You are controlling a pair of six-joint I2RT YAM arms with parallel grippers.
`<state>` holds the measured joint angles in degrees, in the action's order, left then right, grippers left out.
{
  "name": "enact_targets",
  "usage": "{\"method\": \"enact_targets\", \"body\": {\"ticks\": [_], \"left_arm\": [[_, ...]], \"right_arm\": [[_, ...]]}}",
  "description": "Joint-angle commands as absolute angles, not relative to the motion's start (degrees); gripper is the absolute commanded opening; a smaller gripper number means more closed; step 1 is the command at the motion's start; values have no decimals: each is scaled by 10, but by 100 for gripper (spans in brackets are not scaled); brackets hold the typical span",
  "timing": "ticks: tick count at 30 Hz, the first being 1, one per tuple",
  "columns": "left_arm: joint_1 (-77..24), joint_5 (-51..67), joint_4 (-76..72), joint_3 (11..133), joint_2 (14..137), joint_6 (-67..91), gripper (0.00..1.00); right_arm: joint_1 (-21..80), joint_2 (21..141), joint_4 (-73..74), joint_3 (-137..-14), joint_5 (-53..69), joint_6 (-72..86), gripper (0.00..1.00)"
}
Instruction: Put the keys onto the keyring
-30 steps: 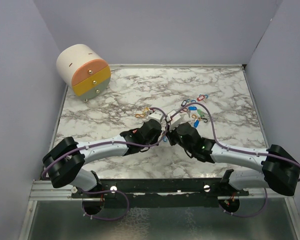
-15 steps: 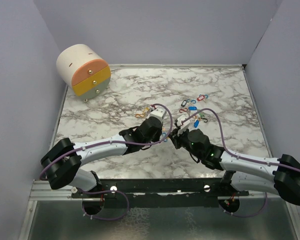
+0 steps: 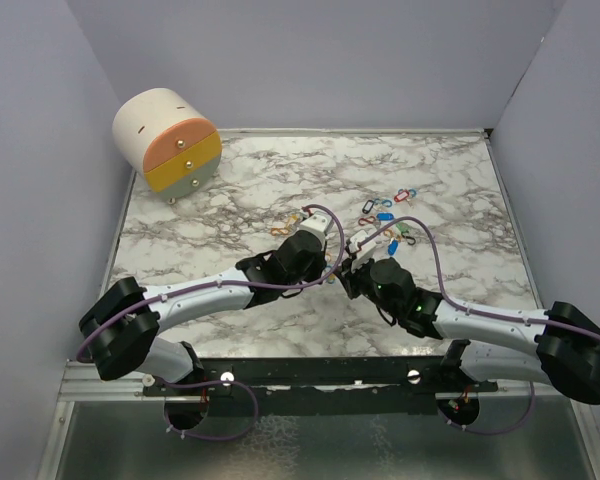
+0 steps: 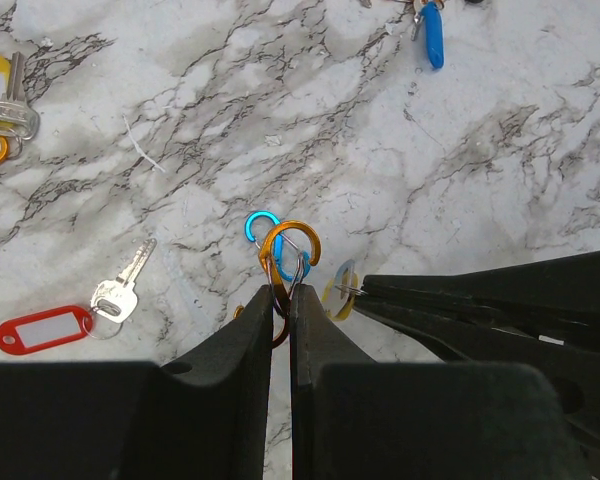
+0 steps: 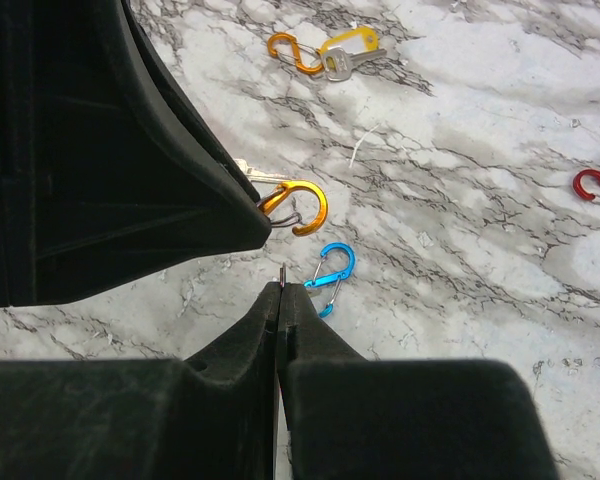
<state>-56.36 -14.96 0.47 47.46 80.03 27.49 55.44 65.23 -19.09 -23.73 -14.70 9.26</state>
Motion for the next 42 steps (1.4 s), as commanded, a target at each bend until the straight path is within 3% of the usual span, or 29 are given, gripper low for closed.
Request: {"method": "enact_targets", "body": {"ticks": [1,42], "left_arm": [[-563,-125,-13,479,782,276,0],[-563,-98,-16,458,776,282,0]], "right_arm": [[557,657,-223,-249,-151,97,1],[558,651,-230,-252,-179,92,1]]}}
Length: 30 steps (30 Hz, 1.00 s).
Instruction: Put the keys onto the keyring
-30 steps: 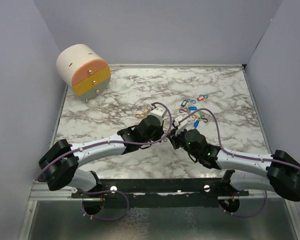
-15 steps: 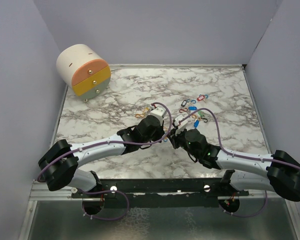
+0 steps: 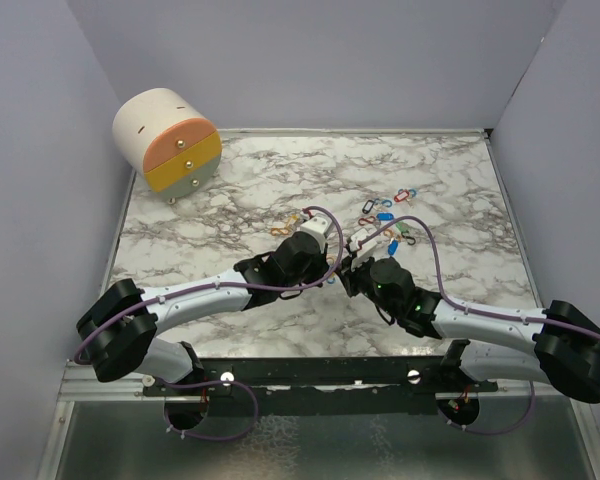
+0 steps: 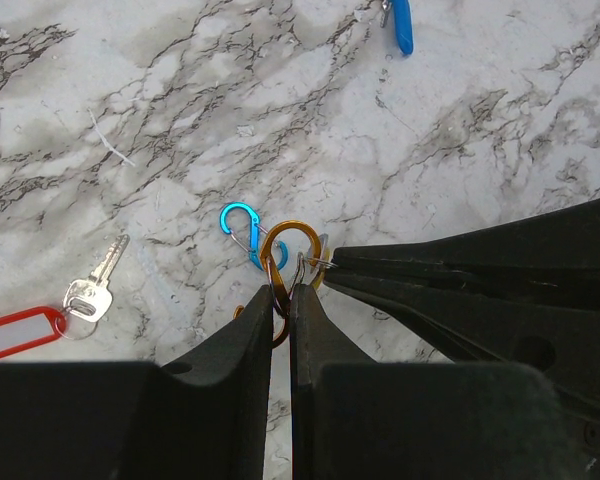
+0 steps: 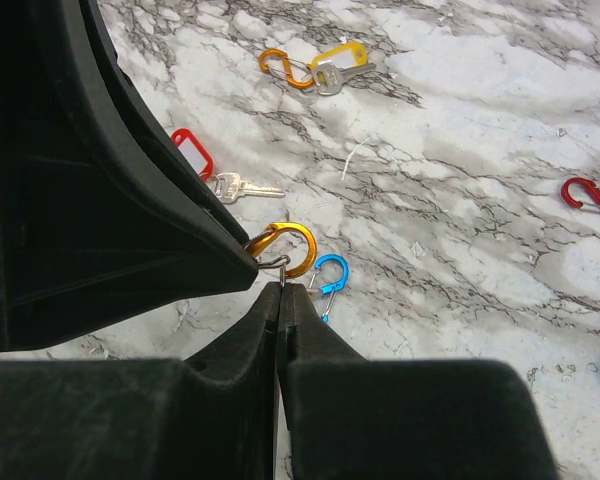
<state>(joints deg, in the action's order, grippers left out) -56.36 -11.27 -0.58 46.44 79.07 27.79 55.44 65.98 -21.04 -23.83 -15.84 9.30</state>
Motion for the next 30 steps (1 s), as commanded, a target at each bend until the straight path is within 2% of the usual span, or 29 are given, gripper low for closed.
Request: {"method": "enact_targets", "body": {"ticks": [1,23,25,28,30], "left_arm": [[-563,-98,-16,457,775,281,0],[-563,-82,-14,448,761,279,1],[-563,-81,-16,444,759,279,10],[-563,-83,-16,441,754,279,37],[-563,-89,-14,439,750,281,50]], "right_arm": [[557,651,-230,-252,-180,93,1],[558,644,-222,-251,-215,93,1],[557,640,-221,-251,-217,93,1],[557,634,-218,-250,-220,93,1],[558,631,-216,-249,-223,94,1]]}}
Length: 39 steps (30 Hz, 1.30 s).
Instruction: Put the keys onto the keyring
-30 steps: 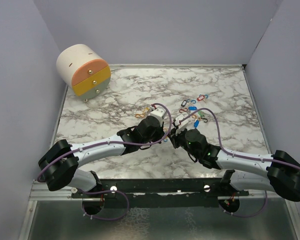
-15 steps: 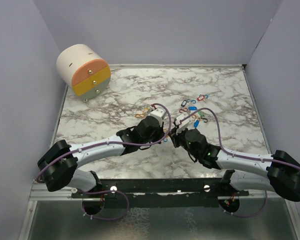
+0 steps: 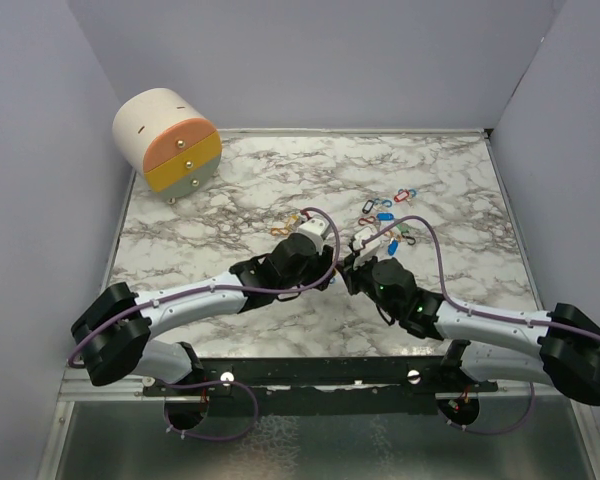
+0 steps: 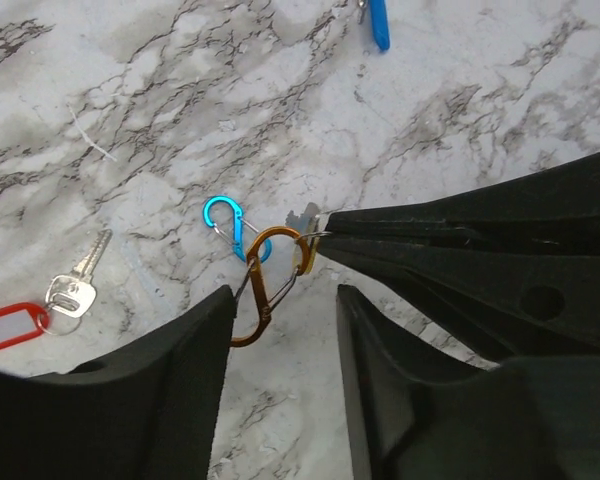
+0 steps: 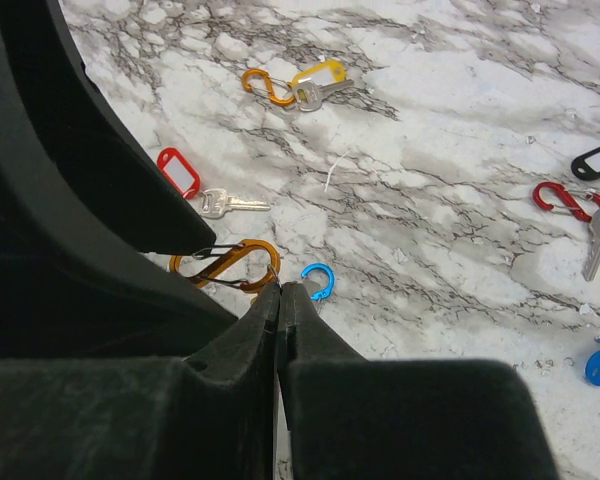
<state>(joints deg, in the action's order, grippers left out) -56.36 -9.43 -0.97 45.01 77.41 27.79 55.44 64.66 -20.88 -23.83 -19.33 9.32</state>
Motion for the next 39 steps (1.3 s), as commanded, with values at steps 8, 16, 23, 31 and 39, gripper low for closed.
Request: {"method": "enact_targets", "body": {"ticks": [8,16,23,31,39], "left_arm": [[-563,-167,-1,420,706,308,93],[-559,-250,-7,378,644,339,99],[-556,-281,-33,341,622,356,99],[-554,-274,-57,309,632,356,99],[-553,-283,-45,323,670,359,99]], "right_arm": [[557,623,-202,-254,-244,101,1],[557,633,-182,-270,-313,121,1],[525,714,-170,-321,-345,141,1],[431,801,-170,-361,-304,148,1],[396,825,-137,-382,-311,169,49]]}}
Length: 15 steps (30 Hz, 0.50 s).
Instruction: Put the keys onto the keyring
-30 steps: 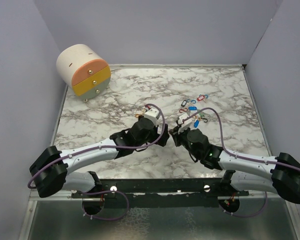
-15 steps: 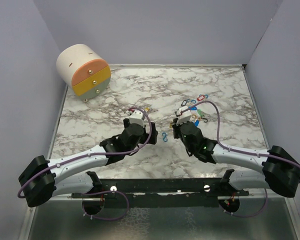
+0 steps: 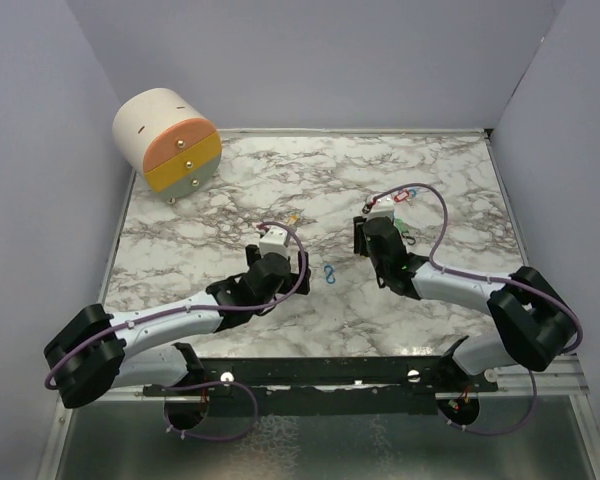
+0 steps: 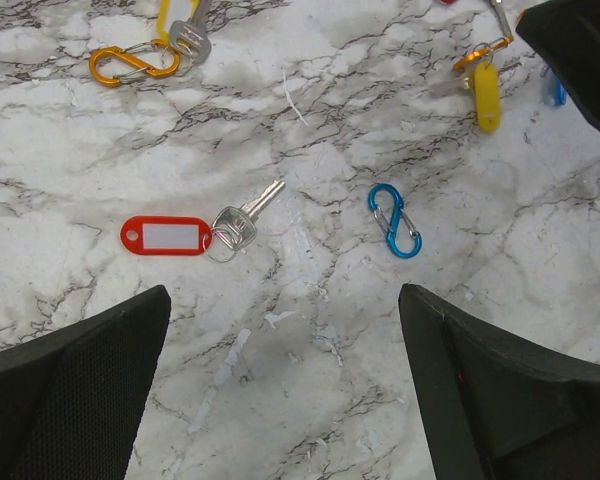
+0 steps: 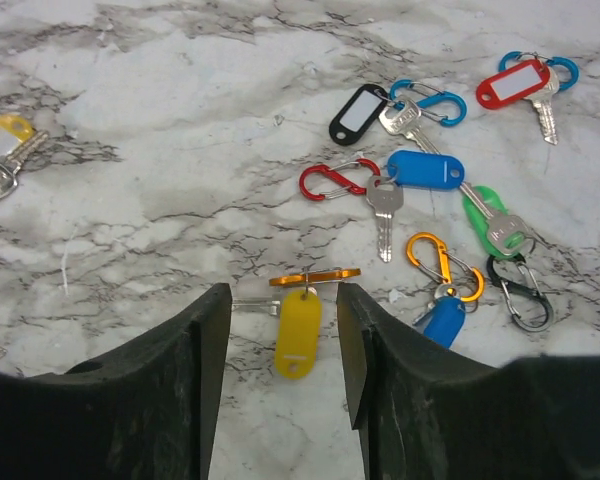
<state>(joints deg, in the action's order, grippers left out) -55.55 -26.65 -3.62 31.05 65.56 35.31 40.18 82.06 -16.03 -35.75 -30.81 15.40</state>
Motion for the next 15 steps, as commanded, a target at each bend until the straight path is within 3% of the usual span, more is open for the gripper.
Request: {"method": "enact_targets", "body": {"ticks": [1,7,15], "left_arm": [[-553,-283,-46,324,673,359,99],[-553,-269,-49,339,712,362,99],[-567,-246,-67,384,802,383,90]], "right_arm": [[396,822,-135,-381,-309,169,53],[395,776,-140,-358,-260,161,56],[395,667,-133,-318,-249,183,53]]}}
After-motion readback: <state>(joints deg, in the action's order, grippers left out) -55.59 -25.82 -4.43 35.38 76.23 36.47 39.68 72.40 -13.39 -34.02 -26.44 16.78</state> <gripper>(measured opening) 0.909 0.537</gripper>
